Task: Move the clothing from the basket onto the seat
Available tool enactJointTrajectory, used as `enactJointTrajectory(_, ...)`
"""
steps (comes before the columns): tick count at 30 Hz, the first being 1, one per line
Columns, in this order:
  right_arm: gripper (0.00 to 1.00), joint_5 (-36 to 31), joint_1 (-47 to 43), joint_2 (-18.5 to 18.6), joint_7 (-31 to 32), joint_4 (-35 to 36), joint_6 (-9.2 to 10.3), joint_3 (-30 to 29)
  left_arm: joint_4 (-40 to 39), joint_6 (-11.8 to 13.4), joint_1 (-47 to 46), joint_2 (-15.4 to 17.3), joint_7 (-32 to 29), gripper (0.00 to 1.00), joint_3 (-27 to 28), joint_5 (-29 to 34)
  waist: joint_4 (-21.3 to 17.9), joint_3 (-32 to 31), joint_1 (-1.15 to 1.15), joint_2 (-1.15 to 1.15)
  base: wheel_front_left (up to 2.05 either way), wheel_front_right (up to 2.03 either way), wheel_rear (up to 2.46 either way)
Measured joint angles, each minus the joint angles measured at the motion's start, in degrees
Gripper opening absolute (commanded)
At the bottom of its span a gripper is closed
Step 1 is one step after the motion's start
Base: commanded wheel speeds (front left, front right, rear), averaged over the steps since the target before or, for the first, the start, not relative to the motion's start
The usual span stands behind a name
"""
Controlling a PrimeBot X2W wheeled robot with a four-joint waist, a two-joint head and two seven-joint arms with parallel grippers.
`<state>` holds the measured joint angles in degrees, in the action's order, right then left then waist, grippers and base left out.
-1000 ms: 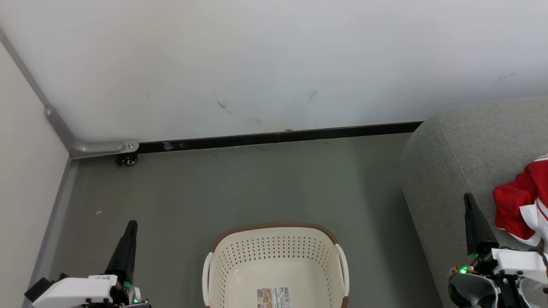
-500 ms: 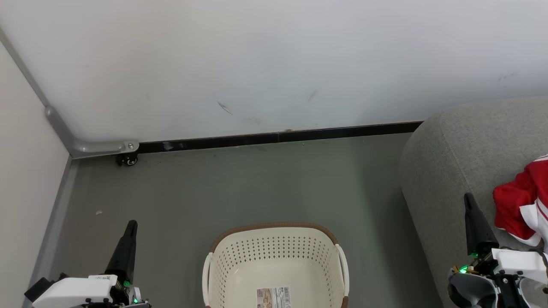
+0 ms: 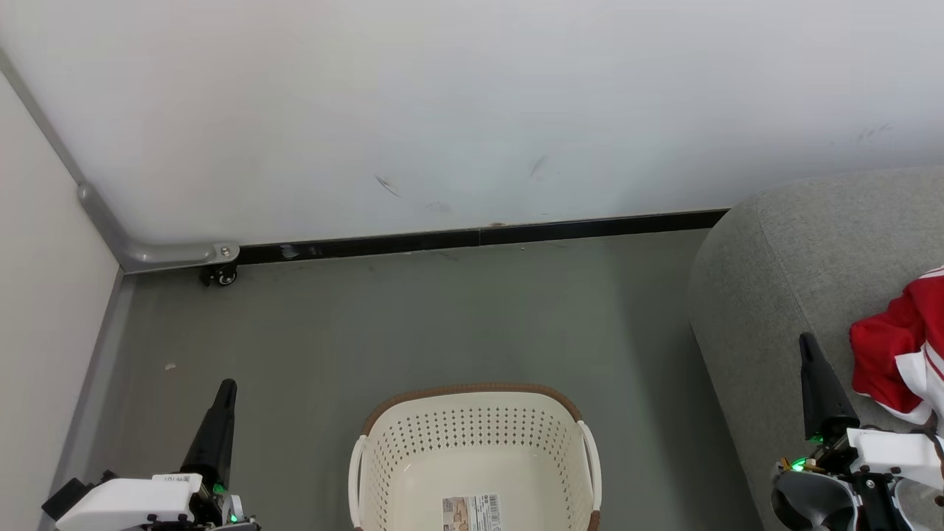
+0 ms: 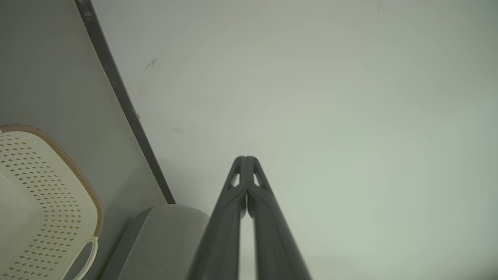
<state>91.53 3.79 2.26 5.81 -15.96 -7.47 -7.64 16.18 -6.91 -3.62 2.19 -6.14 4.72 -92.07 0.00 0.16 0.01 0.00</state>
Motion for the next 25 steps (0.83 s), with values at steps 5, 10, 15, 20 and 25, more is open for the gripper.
enactJointTrajectory(5,0.0,0.0,0.0,0.0,0.0,0.0,0.0,0.0,0.0,0.0,0.0,0.0,0.0,0.0,0.0,0.0,0.0,0.0,0.0,0.0,0.0,0.0,0.0)
enactJointTrajectory(10,0.0,0.0,0.0,0.0,0.0,0.0,0.0,0.0,-0.1,0.0,0.0,0.0,0.0,0.0,0.0,0.0,0.0,0.0,0.0,0.0,0.0,0.0,0.0)
enactJointTrajectory(15,0.0,0.0,0.0,0.0,0.0,0.0,0.0,0.0,-0.2,0.0,0.0,0.0,0.0,0.0,0.0,0.0,0.0,0.0,0.0,0.0,0.0,0.0,0.0)
enactJointTrajectory(20,0.0,0.0,0.0,0.0,0.0,0.0,0.0,0.0,-0.2,0.0,0.0,0.0,0.0,0.0,0.0,0.0,0.0,0.0,0.0,0.0,0.0,0.0,0.0)
enactJointTrajectory(25,0.0,0.0,0.0,0.0,0.0,0.0,0.0,0.0,-0.2,0.0,0.0,0.0,0.0,0.0,0.0,0.0,0.0,0.0,0.0,0.0,0.0,0.0,0.0)
